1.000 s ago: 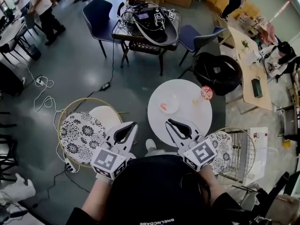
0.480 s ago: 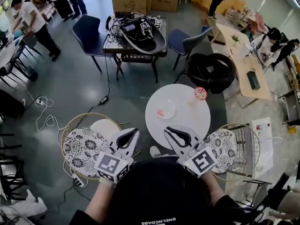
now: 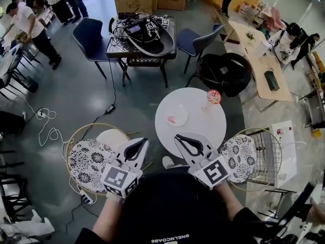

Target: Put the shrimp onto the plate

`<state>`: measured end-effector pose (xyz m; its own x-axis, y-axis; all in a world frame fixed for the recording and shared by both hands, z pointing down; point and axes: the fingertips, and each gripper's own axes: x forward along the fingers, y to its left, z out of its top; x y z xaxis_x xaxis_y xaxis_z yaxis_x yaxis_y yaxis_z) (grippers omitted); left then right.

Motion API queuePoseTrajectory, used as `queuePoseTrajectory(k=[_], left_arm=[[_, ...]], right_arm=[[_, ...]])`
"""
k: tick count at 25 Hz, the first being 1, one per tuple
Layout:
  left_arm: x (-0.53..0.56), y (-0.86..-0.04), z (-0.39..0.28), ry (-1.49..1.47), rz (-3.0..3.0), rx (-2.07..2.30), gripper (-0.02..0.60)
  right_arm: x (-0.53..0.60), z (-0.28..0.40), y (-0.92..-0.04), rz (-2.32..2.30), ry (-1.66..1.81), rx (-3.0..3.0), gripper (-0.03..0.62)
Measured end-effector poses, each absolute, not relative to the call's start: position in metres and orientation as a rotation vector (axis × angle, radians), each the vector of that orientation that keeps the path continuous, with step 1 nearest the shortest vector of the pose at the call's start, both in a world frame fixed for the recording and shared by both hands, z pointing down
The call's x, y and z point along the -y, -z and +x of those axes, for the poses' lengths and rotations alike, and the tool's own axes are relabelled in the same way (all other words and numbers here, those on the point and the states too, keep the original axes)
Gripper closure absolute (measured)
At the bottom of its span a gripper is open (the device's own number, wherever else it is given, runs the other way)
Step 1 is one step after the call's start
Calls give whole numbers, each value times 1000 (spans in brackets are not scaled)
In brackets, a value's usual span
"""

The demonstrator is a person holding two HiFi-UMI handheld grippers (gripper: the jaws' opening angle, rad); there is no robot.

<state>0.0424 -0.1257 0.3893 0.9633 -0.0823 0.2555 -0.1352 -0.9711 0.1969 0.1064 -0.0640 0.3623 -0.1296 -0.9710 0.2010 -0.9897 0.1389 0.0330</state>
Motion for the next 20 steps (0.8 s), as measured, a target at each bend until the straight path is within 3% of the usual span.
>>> queuePoseTrajectory(k=[20], left_arm=[[127, -390, 40, -357, 2935, 160, 577]], right_arm=[[68, 109, -374, 1992, -177, 2233, 565]])
